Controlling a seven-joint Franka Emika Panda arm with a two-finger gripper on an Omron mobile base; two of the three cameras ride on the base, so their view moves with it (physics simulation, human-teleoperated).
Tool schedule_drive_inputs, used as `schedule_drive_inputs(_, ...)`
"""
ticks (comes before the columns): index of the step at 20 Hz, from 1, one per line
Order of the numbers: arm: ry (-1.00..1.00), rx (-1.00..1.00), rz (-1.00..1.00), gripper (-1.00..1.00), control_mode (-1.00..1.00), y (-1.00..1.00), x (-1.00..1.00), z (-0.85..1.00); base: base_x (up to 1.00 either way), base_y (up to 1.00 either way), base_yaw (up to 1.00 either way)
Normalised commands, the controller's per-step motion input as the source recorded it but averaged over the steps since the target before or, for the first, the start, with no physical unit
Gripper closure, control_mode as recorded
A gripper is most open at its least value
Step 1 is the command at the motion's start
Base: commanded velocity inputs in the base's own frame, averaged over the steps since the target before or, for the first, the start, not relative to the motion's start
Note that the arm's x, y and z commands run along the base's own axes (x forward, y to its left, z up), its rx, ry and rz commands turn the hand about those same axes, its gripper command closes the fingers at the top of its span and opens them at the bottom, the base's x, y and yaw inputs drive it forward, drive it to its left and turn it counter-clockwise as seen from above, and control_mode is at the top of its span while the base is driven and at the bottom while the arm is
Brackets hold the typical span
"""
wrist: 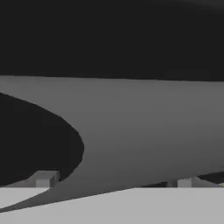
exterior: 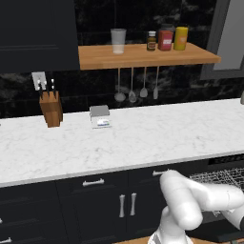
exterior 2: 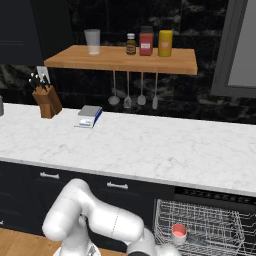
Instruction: Pick up the cup and bowl from the counter, place them in the dishwasher, and close the dishwasher door.
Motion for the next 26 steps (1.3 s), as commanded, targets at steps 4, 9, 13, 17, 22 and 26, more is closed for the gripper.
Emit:
schedule_drive_inputs(4,-0.51,0.08,0.07,-1.0,-1.0,0.0,0.66,0.0,0.0,0.0,0.0)
schedule_drive_inputs(9,-0.54,0.08,0.05,-1.0,-1.0,-0.06,0.95,0.0,0.0,0.0,0.0)
schedule_drive_inputs(13,-0.51,0.07,0.1,-1.0,-1.0,-0.29,1.0,0.03,0.0,0.0,0.0)
schedule_drive_inputs(17,-0.42,0.04,0.15,-1.0,-1.0,-0.34,1.0,0.0,0.0,0.0,0.0)
schedule_drive_inputs(22,-0.28,0.04,0.21,-1.0,-1.0,-0.43,1.0,0.0,0.0,0.0,0.0)
schedule_drive_inputs(26,-0.14,0.06,0.27,-1.0,-1.0,-0.6,1.0,0.0,0.0,0.0,0.0)
